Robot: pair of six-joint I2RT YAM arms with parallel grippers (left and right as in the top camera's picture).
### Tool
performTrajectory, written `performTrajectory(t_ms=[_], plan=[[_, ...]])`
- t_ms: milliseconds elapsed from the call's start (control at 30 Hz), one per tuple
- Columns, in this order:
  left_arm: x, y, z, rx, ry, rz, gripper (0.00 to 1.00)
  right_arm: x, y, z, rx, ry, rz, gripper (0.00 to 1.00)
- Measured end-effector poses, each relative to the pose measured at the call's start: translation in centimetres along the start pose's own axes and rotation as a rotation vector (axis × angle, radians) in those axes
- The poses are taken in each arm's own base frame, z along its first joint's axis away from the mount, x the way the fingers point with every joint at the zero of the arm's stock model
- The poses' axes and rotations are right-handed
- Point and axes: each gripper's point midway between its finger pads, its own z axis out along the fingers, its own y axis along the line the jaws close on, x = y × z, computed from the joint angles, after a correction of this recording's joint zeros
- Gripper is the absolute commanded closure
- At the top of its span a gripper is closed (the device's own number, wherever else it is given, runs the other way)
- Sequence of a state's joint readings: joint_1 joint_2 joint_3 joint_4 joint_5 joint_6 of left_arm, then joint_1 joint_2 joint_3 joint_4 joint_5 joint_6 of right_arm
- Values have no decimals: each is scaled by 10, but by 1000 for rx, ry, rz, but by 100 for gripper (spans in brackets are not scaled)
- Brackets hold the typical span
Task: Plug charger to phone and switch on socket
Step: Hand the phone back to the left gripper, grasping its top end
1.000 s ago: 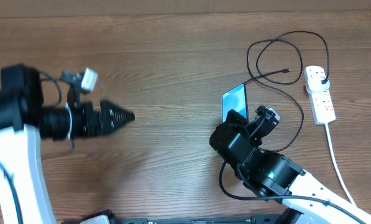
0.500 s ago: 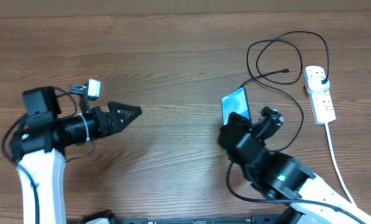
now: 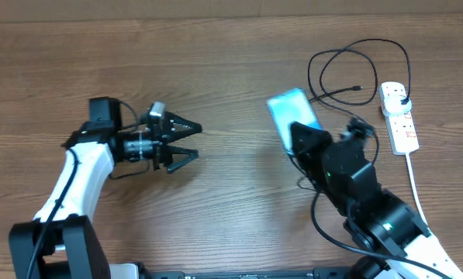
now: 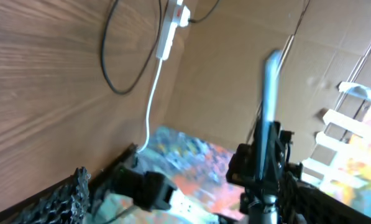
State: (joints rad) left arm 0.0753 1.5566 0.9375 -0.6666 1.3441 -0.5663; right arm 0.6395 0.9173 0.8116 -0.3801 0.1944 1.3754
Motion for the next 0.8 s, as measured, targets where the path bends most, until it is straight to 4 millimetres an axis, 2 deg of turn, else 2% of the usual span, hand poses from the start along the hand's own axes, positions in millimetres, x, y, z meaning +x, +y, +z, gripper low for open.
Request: performTrajectory(t_ms=[100, 267, 333, 433, 633, 733, 800], plan=[[1, -8, 13, 11, 34, -28, 0, 20, -4, 18, -3, 96, -1, 96], [2, -15, 22, 16, 58, -105, 0, 48, -35, 45, 106, 212, 57, 96], [2, -15, 24, 13, 62, -158, 2, 59, -38, 56, 113, 257, 80, 96], [2, -14, 26, -2, 57, -217, 9, 73, -30, 70, 67, 324, 100, 96], [1, -9, 31, -35, 40, -289, 24, 102, -34, 74, 91, 425, 177, 96], [-1, -7, 32, -45, 29, -312, 33, 106, -34, 73, 105, 447, 234, 96], [-2, -6, 32, -50, 22, -330, 35, 109, -33, 71, 116, 463, 279, 96]])
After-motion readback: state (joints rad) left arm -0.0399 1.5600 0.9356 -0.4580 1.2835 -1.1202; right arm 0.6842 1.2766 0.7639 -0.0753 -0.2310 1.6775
